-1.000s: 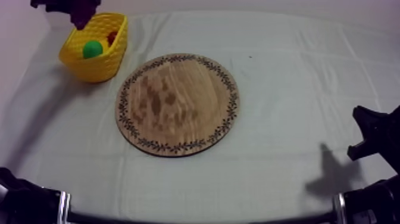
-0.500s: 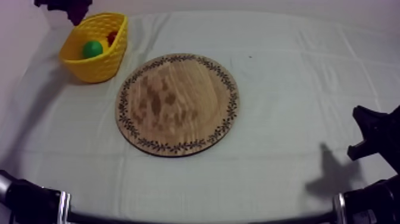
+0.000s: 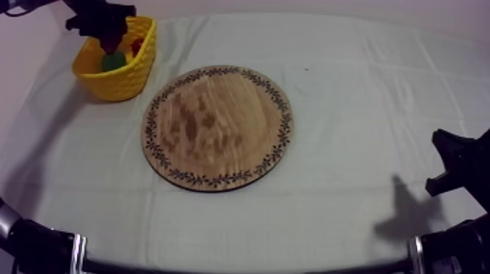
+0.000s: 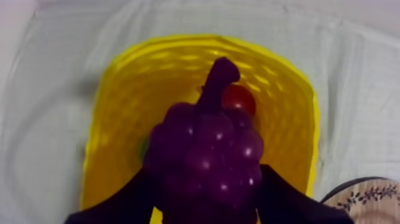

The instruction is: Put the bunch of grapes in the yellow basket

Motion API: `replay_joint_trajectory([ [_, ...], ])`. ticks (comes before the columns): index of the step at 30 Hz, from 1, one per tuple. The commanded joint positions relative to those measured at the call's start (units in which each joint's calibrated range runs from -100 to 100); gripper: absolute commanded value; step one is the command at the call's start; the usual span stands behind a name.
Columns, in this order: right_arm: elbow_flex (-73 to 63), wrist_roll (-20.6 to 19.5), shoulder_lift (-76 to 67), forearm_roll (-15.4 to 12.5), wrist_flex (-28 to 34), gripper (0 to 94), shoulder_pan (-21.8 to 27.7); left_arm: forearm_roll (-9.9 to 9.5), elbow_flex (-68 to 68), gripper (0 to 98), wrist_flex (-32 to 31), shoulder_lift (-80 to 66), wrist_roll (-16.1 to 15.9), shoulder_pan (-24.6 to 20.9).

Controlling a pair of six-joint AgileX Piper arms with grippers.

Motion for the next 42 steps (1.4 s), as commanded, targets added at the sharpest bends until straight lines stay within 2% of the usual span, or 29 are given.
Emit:
replay_joint_trajectory([
  [1, 0.0, 0.0, 0.0, 0.0, 0.0, 0.4, 0.0, 0.03, -0.1, 38.8, 0.0, 1.0, -0.3, -0.1],
  [8, 0.0, 0.0, 0.0, 0.0, 0.0, 0.4, 0.0, 0.12, -0.1, 39.3, -0.2, 1.9, -0.8, -0.1],
  [10, 0.0, 0.0, 0.0, 0.0, 0.0, 0.4, 0.0, 0.23, -0.1, 42.1, -0.2, 1.7, -1.1, -0.3],
  [12, 0.0, 0.0, 0.0, 0.0, 0.0, 0.4, 0.0, 0.60, -0.1, 50.1, -0.2, 1.4, -1.4, -0.5],
  [16, 0.0, 0.0, 0.0, 0.0, 0.0, 0.4, 0.0, 1.64, -0.1, 73.7, -0.2, 0.6, -1.4, -1.2],
  [19, 0.0, 0.0, 0.0, 0.0, 0.0, 0.4, 0.0, 2.00, -0.2, 86.1, -0.3, -0.3, -0.7, -1.4],
  [24, 0.0, 0.0, 0.0, 0.0, 0.0, 0.4, 0.0, 2.36, 0.0, 94.4, -0.3, -1.8, -0.5, -1.6],
  [29, 0.0, 0.0, 0.0, 0.0, 0.0, 0.4, 0.0, 2.82, 0.5, 95.2, -0.3, -3.6, -1.6, -2.2],
  [33, 0.0, 0.0, 0.0, 0.0, 0.0, 0.4, 0.0, 3.27, 1.0, 88.2, -0.3, -6.5, -3.6, -3.1],
  [37, 0.0, 0.0, 0.0, 0.0, 0.0, 0.4, 0.0, 5.17, 2.0, 84.8, -0.2, -11.3, -5.4, -4.3],
  [39, 0.0, 0.0, 0.0, 0.0, 0.0, 0.4, 0.0, 5.74, 3.0, 78.6, -0.4, -14.4, -5.0, -4.6],
  [42, 0.0, 0.0, 0.0, 0.0, 0.0, 0.4, 0.0, 5.86, 5.5, 60.3, -1.3, -19.9, -4.5, -4.9],
])
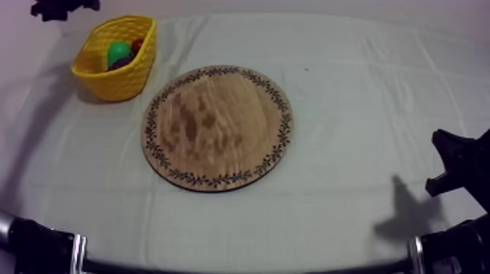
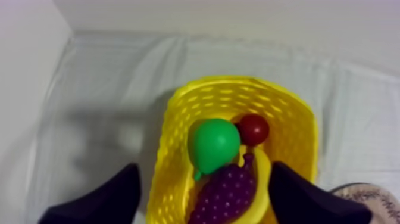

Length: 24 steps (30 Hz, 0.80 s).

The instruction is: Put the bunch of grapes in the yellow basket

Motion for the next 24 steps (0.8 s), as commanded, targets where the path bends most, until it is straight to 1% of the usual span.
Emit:
replay_joint_trajectory([
  [1, 0.0, 0.0, 0.0, 0.0, 0.0, 0.4, 0.0, -0.21, 2.3, 53.7, -1.4, -5.9, 0.5, -0.2],
  [6, 0.0, 0.0, 0.0, 0.0, 0.0, 0.4, 0.0, -0.57, 9.3, 25.2, -7.4, -17.1, 1.3, -1.4],
  [8, 0.0, 0.0, 0.0, 0.0, 0.0, 0.4, 0.0, -0.63, 11.7, 17.0, -8.5, -21.7, 1.5, -1.9],
  [11, 0.0, 0.0, 0.0, 0.0, 0.0, 0.4, 0.0, -0.63, 15.7, 7.5, -9.5, -29.1, 1.8, -2.6],
  [13, 0.0, 0.0, 0.0, 0.0, 0.0, 0.4, 0.0, -0.72, 19.3, 3.7, -10.8, -34.0, 2.0, -2.9],
  [16, 0.0, 0.0, 0.0, 0.0, 0.0, 0.4, 0.0, -0.84, 26.9, 1.3, -14.6, -41.6, 2.3, -3.4],
  [20, 0.0, 0.0, 0.0, 0.0, 0.0, 0.4, 0.0, -2.10, 40.3, 0.3, -20.9, -52.7, 3.5, -3.6],
  [24, 0.0, 0.0, 0.0, 0.0, 0.0, 0.4, 0.0, -3.80, 53.5, 0.1, -25.2, -64.2, 5.5, -3.3],
])
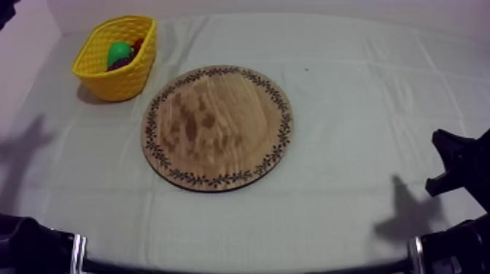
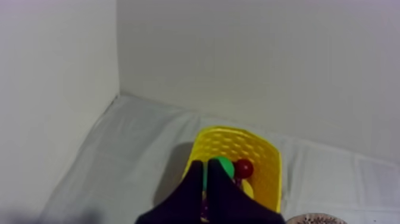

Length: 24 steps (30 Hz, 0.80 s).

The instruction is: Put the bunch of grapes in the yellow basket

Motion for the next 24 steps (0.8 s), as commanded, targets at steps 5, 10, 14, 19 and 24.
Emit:
replay_joint_trajectory([
  [5, 0.0, 0.0, 0.0, 0.0, 0.0, 0.4, 0.0, -1.62, 26.6, 0.0, -5.5, -24.4, 2.9, 0.6],
  [10, 0.0, 0.0, 0.0, 0.0, 0.0, 0.4, 0.0, -5.11, 38.3, 0.0, -9.1, -35.0, 6.9, 0.7],
  [14, 0.0, 0.0, 0.0, 0.0, 0.0, 0.4, 0.0, -8.13, 46.5, 0.0, -11.0, -41.3, 9.0, 0.7],
  [19, 0.0, -0.1, 0.0, 0.0, 0.0, 0.4, 0.0, -5.14, 51.1, 0.0, -10.2, -46.3, 5.4, 0.4],
  [24, 0.0, 0.0, 0.0, 0.0, 0.0, 0.4, 0.0, -2.60, 52.1, 0.0, -6.7, -50.7, 3.2, 0.7],
])
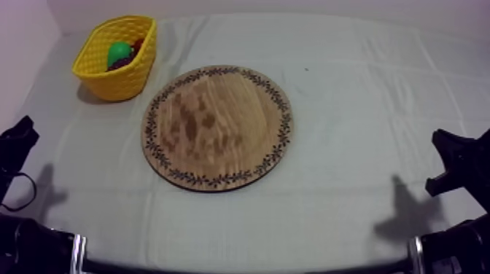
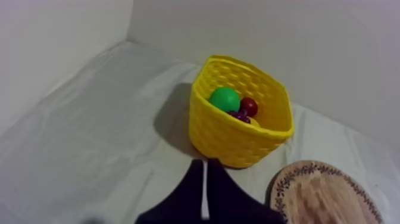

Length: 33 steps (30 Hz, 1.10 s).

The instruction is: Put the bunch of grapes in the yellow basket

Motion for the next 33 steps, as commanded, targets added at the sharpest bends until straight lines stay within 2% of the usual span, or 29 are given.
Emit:
replay_joint_trajectory([
  [1, 0.0, 0.0, 0.0, 0.0, 0.0, 0.4, 0.0, 0.85, 0.1, 0.0, 1.4, -2.3, -2.5, 0.1],
  [7, 0.0, 0.0, 0.0, 0.0, 0.0, 0.4, 0.0, 1.55, 0.2, 0.0, 3.5, -6.2, -3.1, 0.1],
  [18, 0.0, 0.0, 0.0, 0.0, 0.0, 0.4, 0.0, 0.86, 0.7, 0.0, 1.2, -6.7, -2.2, 0.1],
  [20, 0.0, 0.0, 0.0, 0.0, 0.0, 0.4, 0.0, 2.73, 0.8, 0.0, 0.8, -6.7, -4.8, -0.2],
  [25, 0.0, 0.0, 0.0, 0.0, 0.0, 0.4, 0.0, 12.70, 1.8, 0.0, 1.1, -6.8, -15.5, -3.9],
  [27, 0.0, 0.0, 0.0, 0.0, 0.0, 0.4, 0.0, 15.44, 2.2, 0.0, 2.3, -6.8, -18.4, -5.0],
  [29, 0.0, 0.0, 0.0, 0.0, 0.0, 0.4, 0.0, 16.50, 2.4, 0.0, 3.5, -6.9, -19.0, -5.3],
  [33, 0.0, 0.0, 0.0, 0.0, 0.0, 0.4, 0.0, 16.95, 2.5, 0.0, 4.4, -6.9, -18.7, -4.6],
])
